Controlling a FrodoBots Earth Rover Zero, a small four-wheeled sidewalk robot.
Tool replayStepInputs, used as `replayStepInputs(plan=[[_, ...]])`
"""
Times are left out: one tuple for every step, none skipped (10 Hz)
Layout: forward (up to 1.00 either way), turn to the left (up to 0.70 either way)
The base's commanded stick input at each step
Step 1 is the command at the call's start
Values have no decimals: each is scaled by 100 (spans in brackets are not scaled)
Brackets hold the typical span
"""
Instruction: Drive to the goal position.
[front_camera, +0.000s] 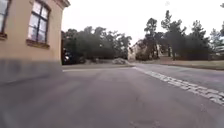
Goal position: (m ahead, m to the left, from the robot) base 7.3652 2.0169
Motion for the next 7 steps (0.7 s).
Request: replayStepInputs(plan=[[70, 0], [70, 0], [70, 0], [70, 0], [70, 0], [70, 0], [70, 0]])
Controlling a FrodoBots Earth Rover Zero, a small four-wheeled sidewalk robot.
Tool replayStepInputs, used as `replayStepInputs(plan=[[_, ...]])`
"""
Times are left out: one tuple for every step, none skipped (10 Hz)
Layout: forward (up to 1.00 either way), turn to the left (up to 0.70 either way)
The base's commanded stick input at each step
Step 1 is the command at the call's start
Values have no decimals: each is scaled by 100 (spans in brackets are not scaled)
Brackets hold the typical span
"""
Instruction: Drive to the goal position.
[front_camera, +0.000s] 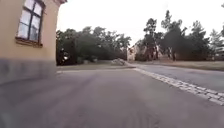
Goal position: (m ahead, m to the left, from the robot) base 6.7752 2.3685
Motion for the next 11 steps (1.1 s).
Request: replayStepInputs(plan=[[70, 0], [70, 0], [70, 0], [70, 0], [70, 0], [70, 0], [70, 0], [70, 0], [70, 0], [70, 0], [70, 0]])
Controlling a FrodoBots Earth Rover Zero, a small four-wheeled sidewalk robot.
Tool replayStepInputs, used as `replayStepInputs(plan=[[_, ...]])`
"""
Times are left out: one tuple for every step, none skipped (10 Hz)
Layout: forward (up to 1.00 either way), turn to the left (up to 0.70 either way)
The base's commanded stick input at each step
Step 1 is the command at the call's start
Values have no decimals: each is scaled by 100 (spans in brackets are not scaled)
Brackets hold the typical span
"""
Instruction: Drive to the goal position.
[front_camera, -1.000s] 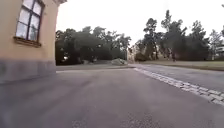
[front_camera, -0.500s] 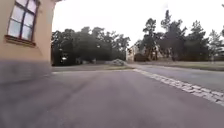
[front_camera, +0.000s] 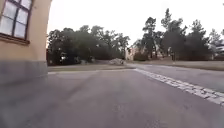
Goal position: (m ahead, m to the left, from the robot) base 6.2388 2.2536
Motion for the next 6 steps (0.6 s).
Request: replayStepInputs(plan=[[70, 0], [70, 0], [70, 0], [70, 14], [70, 26], [70, 10]])
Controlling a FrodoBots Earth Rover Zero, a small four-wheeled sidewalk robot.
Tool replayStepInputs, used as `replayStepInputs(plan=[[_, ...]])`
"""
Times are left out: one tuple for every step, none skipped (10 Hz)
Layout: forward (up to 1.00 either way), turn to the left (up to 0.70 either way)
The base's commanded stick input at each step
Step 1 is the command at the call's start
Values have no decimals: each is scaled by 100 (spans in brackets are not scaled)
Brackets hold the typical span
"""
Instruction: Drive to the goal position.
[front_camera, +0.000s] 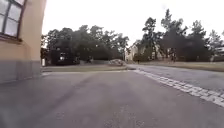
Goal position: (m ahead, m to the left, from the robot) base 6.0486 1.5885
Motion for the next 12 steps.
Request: replayStepInputs(plan=[[70, 0], [70, 0], [70, 0], [70, 0], [70, 0], [70, 0], [70, 0], [70, 0], [70, 0], [70, 0], [70, 0], [70, 0]])
